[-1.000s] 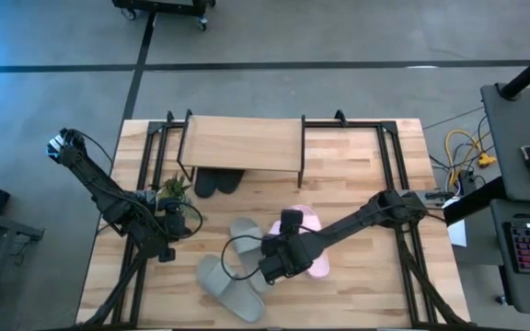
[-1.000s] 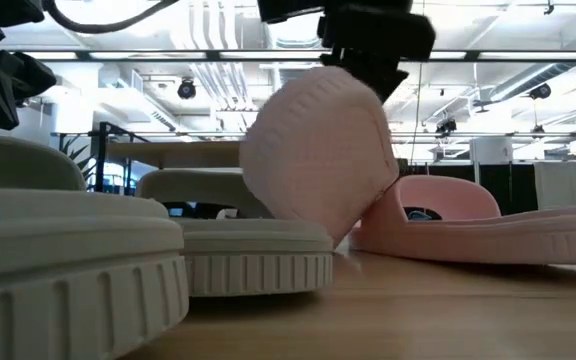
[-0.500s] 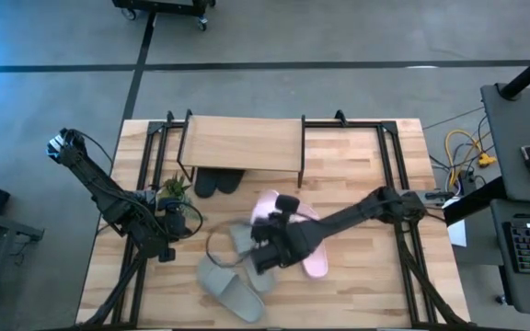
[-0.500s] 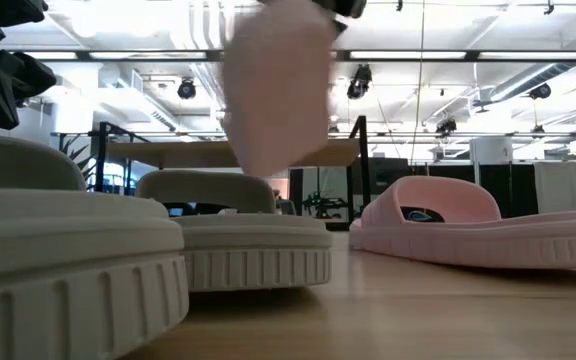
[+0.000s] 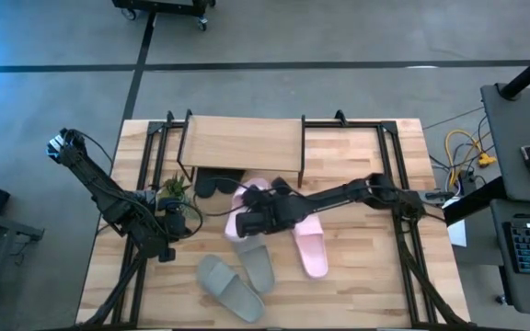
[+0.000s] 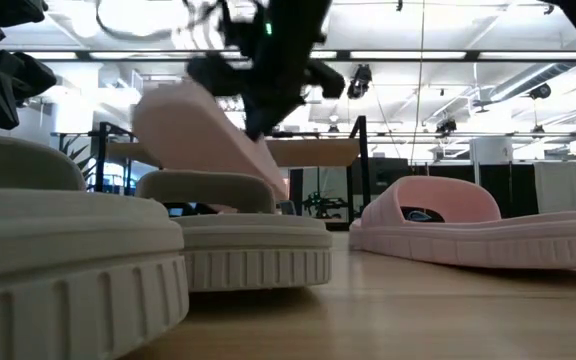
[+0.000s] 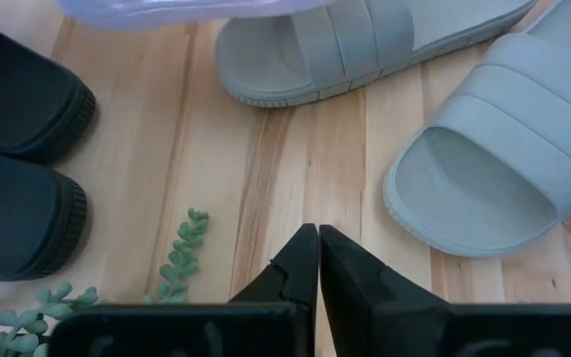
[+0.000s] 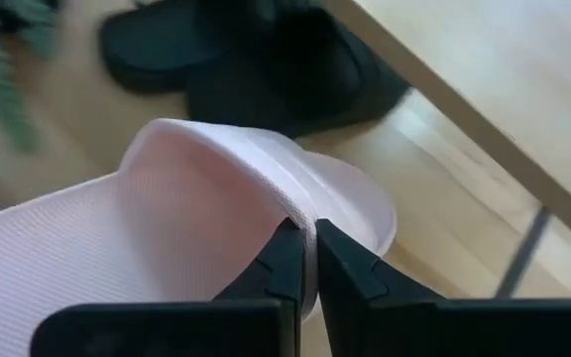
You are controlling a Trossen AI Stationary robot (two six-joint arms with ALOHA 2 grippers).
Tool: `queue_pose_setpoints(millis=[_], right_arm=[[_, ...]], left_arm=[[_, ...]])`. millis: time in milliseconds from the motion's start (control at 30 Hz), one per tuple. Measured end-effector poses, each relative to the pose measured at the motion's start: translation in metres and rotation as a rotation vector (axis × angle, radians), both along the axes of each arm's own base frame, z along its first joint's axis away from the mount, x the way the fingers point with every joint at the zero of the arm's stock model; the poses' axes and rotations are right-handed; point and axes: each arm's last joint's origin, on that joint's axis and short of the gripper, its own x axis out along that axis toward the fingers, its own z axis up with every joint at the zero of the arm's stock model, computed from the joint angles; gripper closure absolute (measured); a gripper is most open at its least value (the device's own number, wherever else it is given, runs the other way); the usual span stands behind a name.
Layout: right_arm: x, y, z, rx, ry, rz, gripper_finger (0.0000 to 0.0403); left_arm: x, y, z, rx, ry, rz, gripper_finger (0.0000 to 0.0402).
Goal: Pick and place slides into the shelf
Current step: Move the left pink slide under the shelf
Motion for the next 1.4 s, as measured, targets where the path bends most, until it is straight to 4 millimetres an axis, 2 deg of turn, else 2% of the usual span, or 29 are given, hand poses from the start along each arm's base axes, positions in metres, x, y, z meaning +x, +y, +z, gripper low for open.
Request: queue_pose_setpoints(millis=[200, 433, 567, 800, 933, 1200, 1267, 1400], right_arm=[[-0.006, -0.025, -0.029, -0.023, 0.018, -0.120, 0.0390], [-0.016, -0.035, -0.054, -0.009, 0.042, -0.191, 0.0380], [-0.016, -0.037, -0.061, -0.035, 0.079, -0.139, 0.0339], [-0.015, -0.058, -0.068, -0.022, 0.077, -0.171, 0.0252], [-0.015, -0.059, -0.061, 0.053, 0.114, -0.153, 0.0219], [-0.013, -0.033, -0.028, 0.072, 0.145, -0.092, 0.0195], [-0.012, -0.028, -0.019, 0.184, 0.164, -0.059, 0.0197], [-0.007, -0.015, -0.009, 0.525, 0.130, -0.009, 0.0214]], left_arm=[[0.000, 0.000, 0.000, 0.003, 0.004, 0.000, 0.0402], [0.000, 0.000, 0.000, 0.004, 0.004, 0.000, 0.0402], [0.000, 0.001, 0.000, 0.013, 0.001, -0.003, 0.0402], [0.000, 0.001, 0.000, 0.017, -0.001, -0.001, 0.0402], [0.000, 0.001, 0.000, 0.014, -0.001, 0.002, 0.0402], [0.000, 0.001, 0.000, 0.016, -0.001, -0.001, 0.0402], [0.000, 0.001, 0.000, 0.016, -0.002, -0.001, 0.0402], [0.000, 0.001, 0.000, 0.016, -0.002, -0.001, 0.0402]])
